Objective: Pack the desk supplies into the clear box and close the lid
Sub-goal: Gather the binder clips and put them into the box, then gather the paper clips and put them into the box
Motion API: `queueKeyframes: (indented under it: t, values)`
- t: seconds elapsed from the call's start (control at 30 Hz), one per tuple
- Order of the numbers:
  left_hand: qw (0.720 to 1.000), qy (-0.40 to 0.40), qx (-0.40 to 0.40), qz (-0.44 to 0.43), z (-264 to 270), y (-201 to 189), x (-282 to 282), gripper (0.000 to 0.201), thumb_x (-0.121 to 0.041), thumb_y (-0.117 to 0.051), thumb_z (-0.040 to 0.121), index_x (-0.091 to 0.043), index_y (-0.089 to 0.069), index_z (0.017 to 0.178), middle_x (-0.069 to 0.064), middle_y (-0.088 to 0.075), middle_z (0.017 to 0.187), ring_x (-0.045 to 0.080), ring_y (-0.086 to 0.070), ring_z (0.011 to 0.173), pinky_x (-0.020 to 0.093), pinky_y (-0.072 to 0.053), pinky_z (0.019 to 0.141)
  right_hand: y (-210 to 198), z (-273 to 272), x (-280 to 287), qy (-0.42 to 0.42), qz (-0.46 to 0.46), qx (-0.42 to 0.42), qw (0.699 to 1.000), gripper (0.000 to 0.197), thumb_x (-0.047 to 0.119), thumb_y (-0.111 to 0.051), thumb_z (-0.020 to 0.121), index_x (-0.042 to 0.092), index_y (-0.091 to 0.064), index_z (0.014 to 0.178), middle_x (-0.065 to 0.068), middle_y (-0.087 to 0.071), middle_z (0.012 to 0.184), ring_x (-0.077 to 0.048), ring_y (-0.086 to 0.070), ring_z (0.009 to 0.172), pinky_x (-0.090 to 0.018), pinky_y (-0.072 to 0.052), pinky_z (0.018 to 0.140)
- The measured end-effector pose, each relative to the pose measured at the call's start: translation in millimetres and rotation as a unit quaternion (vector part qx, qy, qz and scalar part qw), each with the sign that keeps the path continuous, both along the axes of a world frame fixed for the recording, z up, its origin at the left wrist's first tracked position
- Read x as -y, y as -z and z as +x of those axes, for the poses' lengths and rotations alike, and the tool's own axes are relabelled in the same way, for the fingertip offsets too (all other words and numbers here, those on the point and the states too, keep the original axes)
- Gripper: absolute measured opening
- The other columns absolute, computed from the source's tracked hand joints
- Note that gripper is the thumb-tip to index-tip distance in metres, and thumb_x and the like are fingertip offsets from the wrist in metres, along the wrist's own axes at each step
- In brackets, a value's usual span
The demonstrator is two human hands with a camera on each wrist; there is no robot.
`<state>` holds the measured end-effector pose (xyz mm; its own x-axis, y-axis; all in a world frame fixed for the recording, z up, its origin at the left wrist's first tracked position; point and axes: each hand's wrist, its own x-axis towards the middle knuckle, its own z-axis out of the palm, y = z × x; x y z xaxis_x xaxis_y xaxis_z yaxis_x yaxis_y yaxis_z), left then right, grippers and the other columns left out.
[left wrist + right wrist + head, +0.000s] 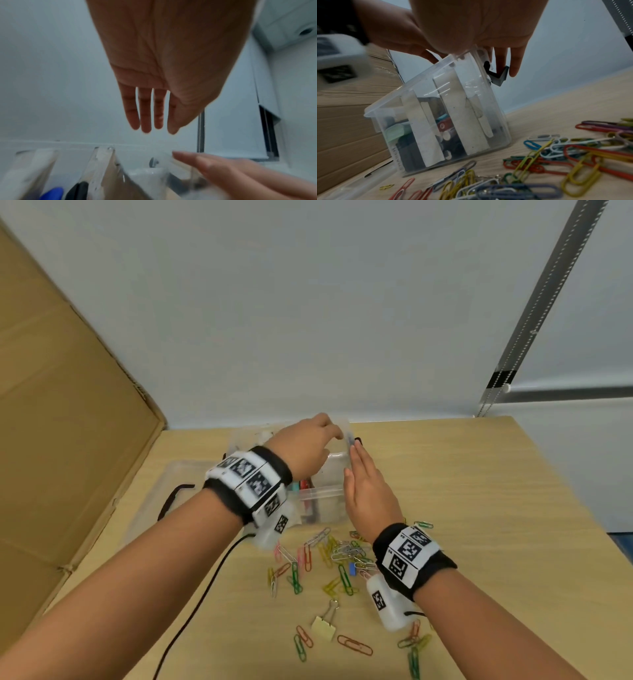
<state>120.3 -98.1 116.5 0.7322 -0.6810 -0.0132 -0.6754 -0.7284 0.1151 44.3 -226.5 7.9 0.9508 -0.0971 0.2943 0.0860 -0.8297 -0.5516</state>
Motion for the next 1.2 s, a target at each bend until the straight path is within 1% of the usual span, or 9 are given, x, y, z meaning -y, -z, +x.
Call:
queueKeyframes:
  t: [0.13, 0.3, 0.4, 0.47, 0.57, 0.63, 0.77, 0.93, 1.2]
  values:
    - [0.997, 0.020, 0.064, -0.034, -58, 14, -50, 0.026, -0.030, -0.046, 0.094, -0.024, -0.051, 0.119, -0.004, -0.043, 0.122, 0.011, -0.043, 0.109, 0.023, -0.043, 0.092, -3, -1, 0, 0.009, -0.024, -0.013, 1.000, 0.059, 0.039, -0.013, 0.099, 0.011, -0.022, 0.150, -0.001, -0.013, 0.160, -0.022, -0.038, 0.135, -0.039, -0.037, 0.109]
    - [0.997, 0.065, -0.035, 0.030, -112, 52, -103, 0.025, -0.036, -0.050, 0.091, -0.031, -0.049, 0.116, -0.010, -0.042, 0.121, 0.007, -0.043, 0.108, 0.023, -0.047, 0.090, -21, -27, -15, 0.047, -0.092, 0.008, 0.995, 0.061, 0.033, -0.033, 0.099, 0.015, -0.009, 0.152, -0.005, 0.003, 0.161, -0.029, -0.005, 0.147, -0.044, -0.010, 0.119]
    - [0.978, 0.126, -0.144, 0.081, -133, 77, -119, 0.039, -0.036, -0.056, 0.087, -0.033, -0.043, 0.124, -0.010, -0.037, 0.129, 0.009, -0.040, 0.116, 0.029, -0.045, 0.091, -25, -60, -33, -0.029, -0.123, 0.017, 0.992, 0.049, 0.027, -0.046, 0.093, 0.017, -0.034, 0.139, -0.006, -0.025, 0.152, -0.025, -0.023, 0.140, -0.042, -0.027, 0.116]
    - [0.959, 0.161, -0.202, 0.114, -143, 92, -125, 0.052, -0.037, -0.062, 0.084, -0.034, -0.039, 0.130, -0.010, -0.033, 0.136, 0.010, -0.036, 0.123, 0.028, -0.039, 0.095, -21, -81, -45, -0.117, -0.163, -0.039, 0.979, 0.036, 0.022, -0.049, 0.089, 0.020, -0.045, 0.124, -0.001, -0.041, 0.131, -0.018, -0.038, 0.119, -0.035, -0.044, 0.098]
    - [0.941, 0.205, -0.236, 0.127, -154, 107, -129, 0.068, -0.037, -0.071, 0.077, -0.034, -0.036, 0.135, -0.009, -0.031, 0.139, 0.011, -0.032, 0.128, 0.025, -0.033, 0.100, -9, -107, -57, -0.198, -0.193, -0.169, 0.946, 0.037, 0.022, -0.052, 0.085, 0.022, -0.045, 0.121, 0.002, -0.037, 0.123, -0.017, -0.033, 0.112, -0.024, -0.035, 0.087]
    - [0.933, 0.235, -0.241, 0.124, -159, 114, -130, 0.072, -0.034, -0.075, 0.073, -0.035, -0.036, 0.133, -0.010, -0.029, 0.139, 0.011, -0.030, 0.130, 0.025, -0.031, 0.103, -3, -118, -62, -0.220, -0.204, -0.219, 0.928, 0.039, 0.023, -0.056, 0.084, 0.023, -0.045, 0.121, 0.000, -0.036, 0.123, -0.020, -0.033, 0.113, -0.028, -0.035, 0.087]
    - [0.918, 0.299, -0.235, 0.115, -168, 126, -126, 0.066, -0.030, -0.074, 0.072, -0.037, -0.040, 0.127, -0.011, -0.032, 0.132, 0.013, -0.035, 0.126, 0.030, -0.036, 0.101, 13, -130, -73, -0.212, -0.184, -0.316, 0.907, 0.036, 0.011, -0.053, 0.087, 0.019, -0.045, 0.121, -0.007, -0.036, 0.124, -0.027, -0.040, 0.112, -0.037, -0.044, 0.078]
    - [0.911, 0.331, -0.222, 0.106, -170, 130, -120, 0.040, -0.033, -0.067, 0.080, -0.027, -0.053, 0.117, -0.003, -0.046, 0.123, 0.019, -0.044, 0.117, 0.034, -0.041, 0.095, 22, -127, -74, -0.190, -0.181, -0.333, 0.906, 0.033, -0.003, -0.052, 0.085, 0.013, -0.051, 0.113, -0.009, -0.041, 0.120, -0.030, -0.046, 0.108, -0.034, -0.039, 0.073]
    - [0.943, 0.261, -0.203, 0.043, -163, 137, -128, 0.041, -0.045, -0.057, 0.082, -0.029, -0.052, 0.119, -0.008, -0.046, 0.126, 0.012, -0.046, 0.118, 0.024, -0.039, 0.091, 4, -128, -52, -0.145, -0.007, -0.302, 0.942, 0.023, 0.016, -0.060, 0.082, 0.016, -0.051, 0.103, -0.003, -0.054, 0.098, -0.017, -0.050, 0.077, -0.035, -0.044, 0.069]
